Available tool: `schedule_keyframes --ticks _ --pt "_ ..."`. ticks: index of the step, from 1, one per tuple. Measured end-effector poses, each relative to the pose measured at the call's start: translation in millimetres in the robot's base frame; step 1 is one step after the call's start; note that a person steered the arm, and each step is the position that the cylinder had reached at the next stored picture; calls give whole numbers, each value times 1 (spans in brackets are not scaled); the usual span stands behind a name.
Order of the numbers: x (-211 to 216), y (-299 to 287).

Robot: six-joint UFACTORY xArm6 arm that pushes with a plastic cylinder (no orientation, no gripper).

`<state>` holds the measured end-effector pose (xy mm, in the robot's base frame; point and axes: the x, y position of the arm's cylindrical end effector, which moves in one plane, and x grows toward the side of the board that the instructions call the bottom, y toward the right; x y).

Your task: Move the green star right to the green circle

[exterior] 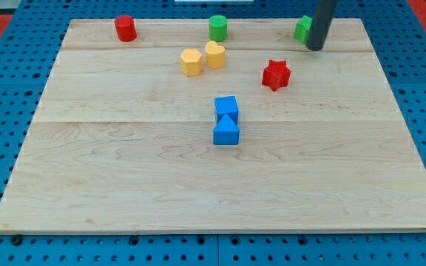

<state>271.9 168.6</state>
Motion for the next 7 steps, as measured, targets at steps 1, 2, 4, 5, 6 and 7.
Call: schedule_keyframes --ticks 1,2,4,5,6,7 --pt "-2 -40" --pt "-6 -70" --pt "17 -55" --pt "56 -22" --pt "92 -40" --pt "118 -101"
